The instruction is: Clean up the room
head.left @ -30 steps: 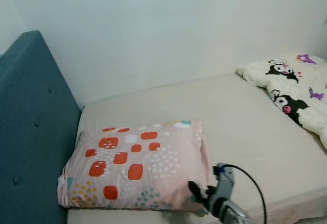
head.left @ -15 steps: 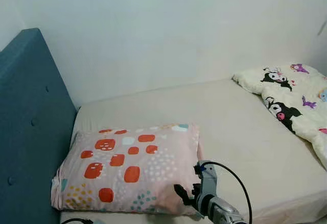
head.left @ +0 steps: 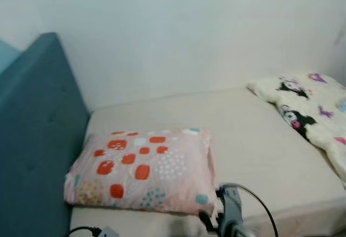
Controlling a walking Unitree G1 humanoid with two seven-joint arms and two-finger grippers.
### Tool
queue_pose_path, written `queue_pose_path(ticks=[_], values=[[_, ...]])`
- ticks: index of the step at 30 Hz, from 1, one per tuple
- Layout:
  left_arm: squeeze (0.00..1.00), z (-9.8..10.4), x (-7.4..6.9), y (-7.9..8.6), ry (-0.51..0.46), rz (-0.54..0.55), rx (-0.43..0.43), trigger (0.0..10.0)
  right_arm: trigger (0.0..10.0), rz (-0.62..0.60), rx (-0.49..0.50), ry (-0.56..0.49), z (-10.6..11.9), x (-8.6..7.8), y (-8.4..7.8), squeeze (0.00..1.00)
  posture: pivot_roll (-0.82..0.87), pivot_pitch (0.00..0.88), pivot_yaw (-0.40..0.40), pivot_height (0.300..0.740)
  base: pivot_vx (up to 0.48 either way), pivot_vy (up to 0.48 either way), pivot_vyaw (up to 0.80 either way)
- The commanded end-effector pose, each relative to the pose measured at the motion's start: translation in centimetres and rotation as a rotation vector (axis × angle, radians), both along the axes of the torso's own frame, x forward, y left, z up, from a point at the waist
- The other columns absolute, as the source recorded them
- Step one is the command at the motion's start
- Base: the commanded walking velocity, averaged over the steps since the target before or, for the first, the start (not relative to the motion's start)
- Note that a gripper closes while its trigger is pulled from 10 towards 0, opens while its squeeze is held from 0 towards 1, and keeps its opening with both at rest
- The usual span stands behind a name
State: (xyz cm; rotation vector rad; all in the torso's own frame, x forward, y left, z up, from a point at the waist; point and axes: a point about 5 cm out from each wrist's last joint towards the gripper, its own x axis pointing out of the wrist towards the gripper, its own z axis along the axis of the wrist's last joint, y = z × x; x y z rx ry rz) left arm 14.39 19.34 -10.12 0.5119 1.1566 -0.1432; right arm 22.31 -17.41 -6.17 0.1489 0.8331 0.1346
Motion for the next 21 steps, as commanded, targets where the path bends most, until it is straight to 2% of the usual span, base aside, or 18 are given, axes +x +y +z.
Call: queue_pose_path(ticks=[1,8,11,15,21], values=[[0.0,0.3,0.9,0.0,-0.02,-0.001,-0.009,10.0,10.0,-0.005,-0.014,0.011,-0.1,-0.2,-0.2,0.0,-0.02,0.024,-0.017,0.74,0.0,0.0,0.0],[0.0,0.4,1.2,0.0,-0.017,-0.02,-0.019,10.0,10.0,-0.028,-0.029,0.015,-0.4,-0.8,-0.7,0.0,-0.02,0.022,-0.007,0.74,0.0,0.0,0.0],[0.0,0.6,1.4,0.1,-0.019,-0.036,-0.016,10.0,10.0,-0.048,0.003,0.012,-0.4,-0.9,-0.8,0.0,-0.03,0.023,-0.003,0.74,0.0,0.0,0.68],[0.0,0.7,1.8,0.0,-0.035,-0.03,-0.018,10.0,10.0,-0.009,-0.026,0.018,-0.5,-1.1,-0.7,0.0,-0.03,0.024,-0.003,0.74,0.0,0.0,0.74],[0.0,0.7,1.9,-0.2,-0.034,-0.048,-0.022,10.0,10.0,-0.018,-0.024,0.025,-0.7,-1.2,-0.7,0.0,-0.03,0.022,-0.001,0.74,0.0,0.0,0.74]])
